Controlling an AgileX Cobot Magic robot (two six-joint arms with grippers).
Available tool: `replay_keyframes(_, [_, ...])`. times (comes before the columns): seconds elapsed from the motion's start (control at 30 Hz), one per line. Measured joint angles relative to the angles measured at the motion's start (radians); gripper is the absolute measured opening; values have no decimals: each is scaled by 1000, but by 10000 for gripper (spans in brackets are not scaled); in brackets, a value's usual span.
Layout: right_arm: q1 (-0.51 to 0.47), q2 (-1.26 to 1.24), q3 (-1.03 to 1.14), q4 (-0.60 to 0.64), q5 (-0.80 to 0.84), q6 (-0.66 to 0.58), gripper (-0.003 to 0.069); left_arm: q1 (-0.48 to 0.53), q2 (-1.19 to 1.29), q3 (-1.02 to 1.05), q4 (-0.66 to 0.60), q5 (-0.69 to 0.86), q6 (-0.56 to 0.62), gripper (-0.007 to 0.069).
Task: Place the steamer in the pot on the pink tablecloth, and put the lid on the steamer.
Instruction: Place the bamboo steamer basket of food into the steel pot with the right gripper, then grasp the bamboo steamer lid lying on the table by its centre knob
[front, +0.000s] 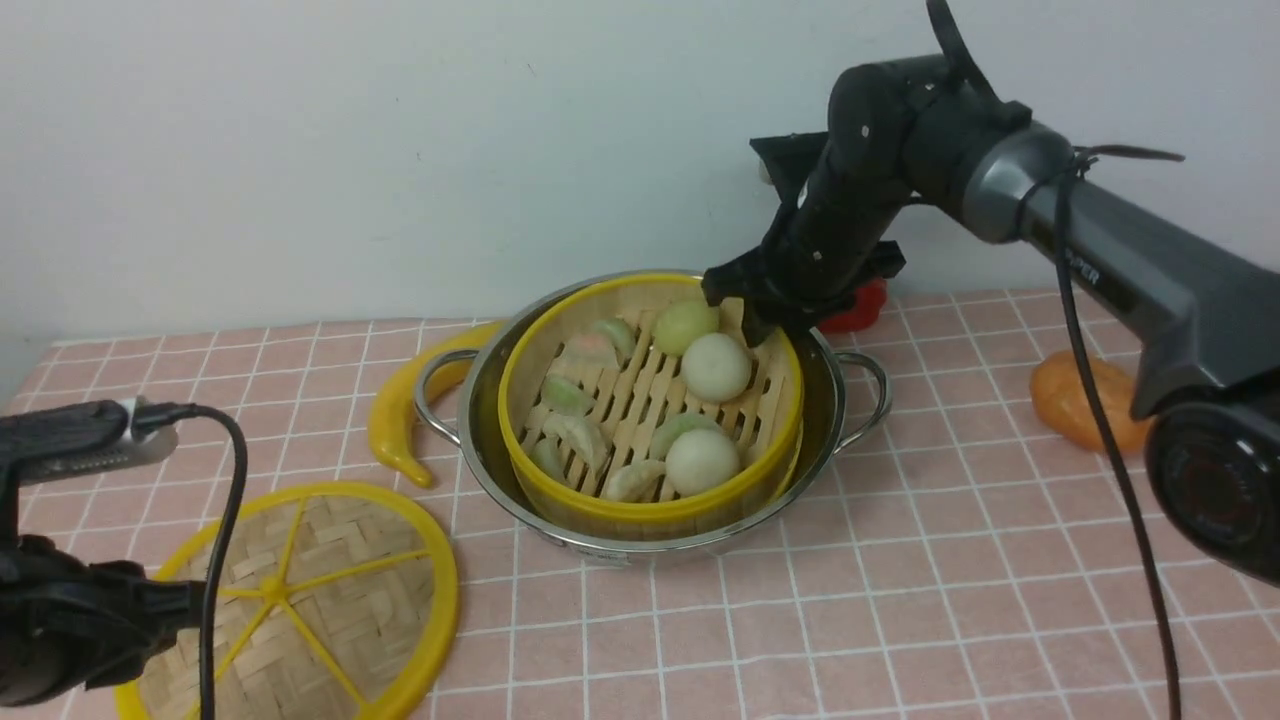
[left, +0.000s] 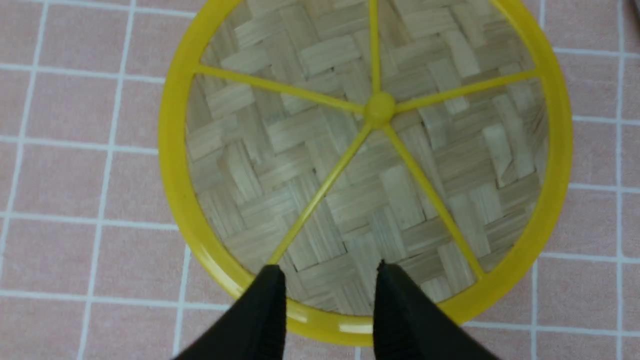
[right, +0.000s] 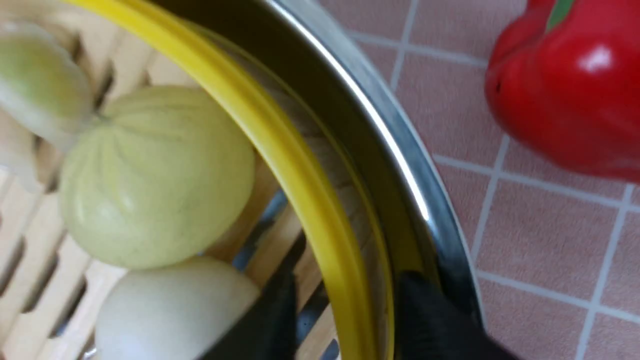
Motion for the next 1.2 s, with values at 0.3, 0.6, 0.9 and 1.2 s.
replay_keyframes(0.3, [0, -149, 0, -101, 0, -17, 516, 0, 234, -233, -9, 31, 14, 243])
replay_keyframes(0.6, [-19, -465, -1, -203, -6, -25, 517, -1, 478, -339, -62, 69, 17, 243])
replay_keyframes(0.9, [-23, -712, -1, -208, -7, -75, 517, -4, 617, -341, -172, 79, 104, 243])
replay_keyframes(1.2, [-23, -777, 16, -225, -7, -81, 517, -4, 666, -348, -180, 74, 113, 225])
